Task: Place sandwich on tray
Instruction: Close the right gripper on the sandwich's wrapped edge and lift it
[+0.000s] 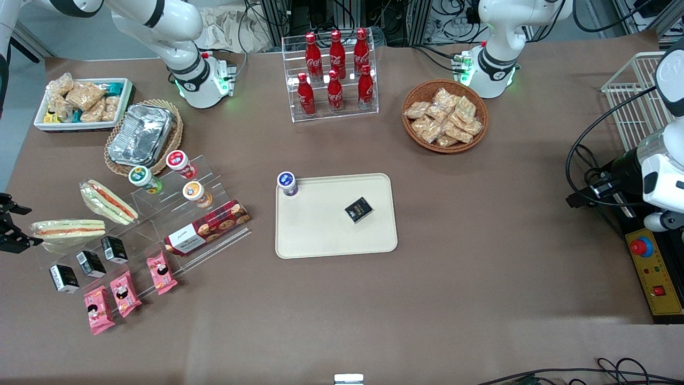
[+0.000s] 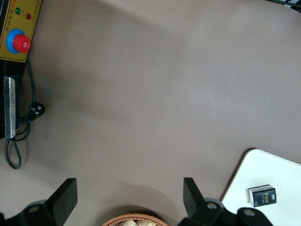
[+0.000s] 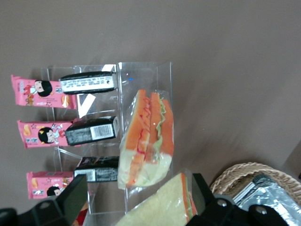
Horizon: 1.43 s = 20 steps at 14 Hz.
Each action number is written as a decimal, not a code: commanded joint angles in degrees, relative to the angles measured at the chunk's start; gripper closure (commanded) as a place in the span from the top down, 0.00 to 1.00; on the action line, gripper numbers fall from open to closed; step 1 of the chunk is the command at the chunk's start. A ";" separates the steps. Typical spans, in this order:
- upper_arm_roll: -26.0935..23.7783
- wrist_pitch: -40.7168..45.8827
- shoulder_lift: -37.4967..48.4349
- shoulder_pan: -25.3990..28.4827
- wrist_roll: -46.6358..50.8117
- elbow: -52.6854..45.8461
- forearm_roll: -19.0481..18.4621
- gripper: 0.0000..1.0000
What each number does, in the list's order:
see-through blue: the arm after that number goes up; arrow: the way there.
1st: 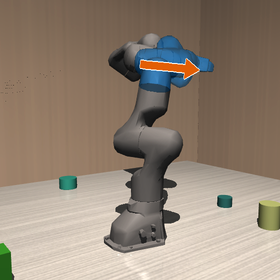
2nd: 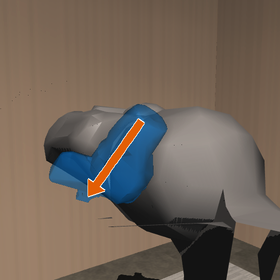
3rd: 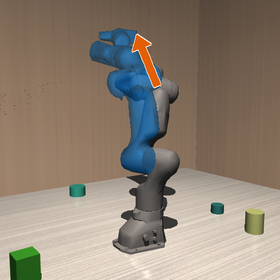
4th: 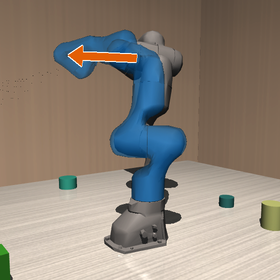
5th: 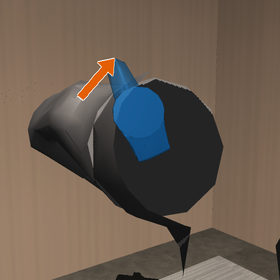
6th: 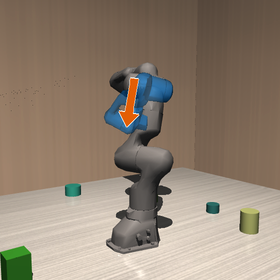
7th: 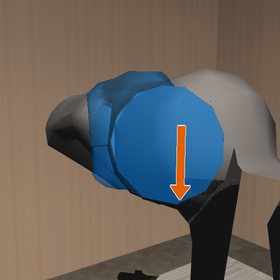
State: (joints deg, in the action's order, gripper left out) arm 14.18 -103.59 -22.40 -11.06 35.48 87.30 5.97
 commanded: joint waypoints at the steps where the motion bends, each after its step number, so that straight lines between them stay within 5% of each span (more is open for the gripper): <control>1: -0.21 -1.62 -0.54 -1.42 2.66 0.94 2.20 0.98; 10: -0.29 -5.92 -1.33 -1.86 2.93 4.46 5.54 0.96; 11: -0.29 -6.19 -1.33 -1.78 2.93 4.46 5.63 0.91; 13: -0.29 -6.28 -1.33 -1.77 2.93 4.46 5.63 0.59; 14: -0.29 -6.28 -1.33 -1.77 2.93 4.46 5.98 0.58; 16: -0.29 -6.19 -1.07 -1.51 2.84 4.37 5.98 0.18; 18: -0.29 -5.75 -0.72 -1.42 2.23 3.76 5.90 0.05; 20: -0.29 -5.57 0.16 -1.86 1.79 2.45 5.72 0.05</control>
State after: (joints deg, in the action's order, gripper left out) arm 13.94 -109.25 -23.75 -12.50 37.98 90.67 10.34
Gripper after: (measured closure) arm 0.696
